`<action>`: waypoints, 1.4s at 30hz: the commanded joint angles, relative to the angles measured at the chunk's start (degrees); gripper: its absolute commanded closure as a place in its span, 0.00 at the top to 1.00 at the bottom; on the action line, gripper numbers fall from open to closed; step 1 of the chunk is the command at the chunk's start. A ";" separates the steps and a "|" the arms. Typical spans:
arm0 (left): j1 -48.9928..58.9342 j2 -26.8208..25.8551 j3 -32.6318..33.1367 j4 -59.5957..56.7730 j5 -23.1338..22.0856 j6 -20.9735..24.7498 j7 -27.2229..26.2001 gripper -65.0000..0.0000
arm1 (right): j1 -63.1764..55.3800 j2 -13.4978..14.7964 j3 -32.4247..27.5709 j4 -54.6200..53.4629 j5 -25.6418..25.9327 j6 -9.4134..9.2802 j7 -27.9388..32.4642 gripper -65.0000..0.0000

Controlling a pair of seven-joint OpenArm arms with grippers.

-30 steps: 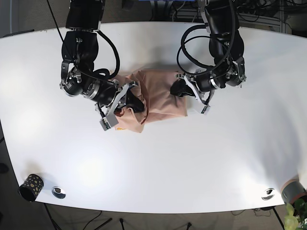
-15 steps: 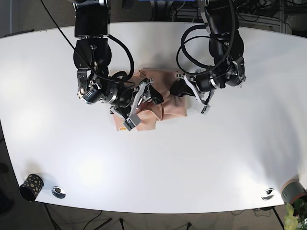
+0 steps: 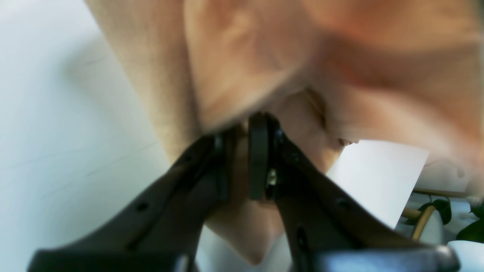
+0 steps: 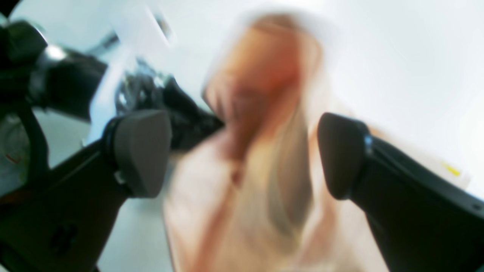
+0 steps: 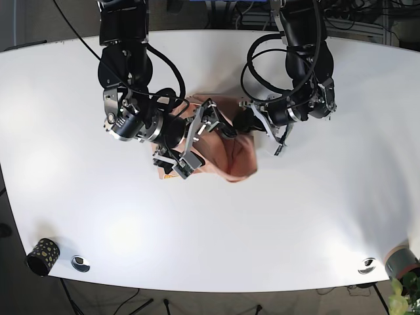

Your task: Fold the T-shirt properly

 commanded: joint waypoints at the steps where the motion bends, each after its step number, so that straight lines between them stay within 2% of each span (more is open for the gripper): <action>1: -0.58 -0.03 -0.13 2.43 -1.01 0.34 1.32 0.10 | 0.53 1.17 0.03 2.88 1.42 0.32 1.34 0.88; 4: -0.58 -0.29 -0.13 4.63 -3.39 0.34 1.32 0.10 | -1.40 2.05 2.23 3.84 1.51 0.41 1.34 0.88; 8: -0.31 -4.16 -0.21 9.03 -6.29 0.34 1.50 0.10 | -3.51 1.88 4.96 4.81 1.60 0.41 1.34 0.88; 15: 2.15 -14.27 -0.65 10.08 -13.14 0.34 1.50 0.10 | -6.24 2.05 5.13 4.72 1.42 0.41 1.34 0.86; 18: 2.06 -18.05 -2.85 9.82 -13.58 0.34 1.50 0.10 | -6.68 1.61 4.78 4.46 0.99 0.41 1.43 0.78; 23: 1.97 -21.48 -6.11 9.91 -13.76 0.34 1.50 0.10 | -6.41 -0.50 1.44 -1.78 0.81 0.41 1.70 0.51; 25: 1.80 -22.53 -6.11 9.99 -13.85 0.34 1.50 0.10 | -6.24 -1.03 -0.67 -4.86 0.90 0.41 3.10 0.39; 28: 0.83 -22.88 -6.11 10.08 -13.85 0.34 1.50 0.10 | -5.45 -1.03 -6.03 -8.11 0.90 -0.03 6.53 0.29; 30: 0.48 -22.97 -6.19 10.08 -13.67 0.34 1.50 0.10 | -5.27 -1.03 -11.13 -10.84 0.90 -0.12 8.64 0.28; 35: 0.30 -22.97 -6.02 10.08 -13.50 0.34 1.50 0.10 | -3.25 -1.55 -18.25 -14.62 0.90 -0.12 10.40 0.28; 40: -0.58 -23.15 -1.97 10.26 -13.50 0.34 1.50 0.10 | -3.60 -1.29 -15.70 -10.84 1.07 -0.12 10.40 0.28; 42: -1.02 -23.15 0.49 11.84 -13.23 0.34 1.50 0.10 | -4.30 0.38 -13.42 -8.11 1.16 -0.12 10.31 0.28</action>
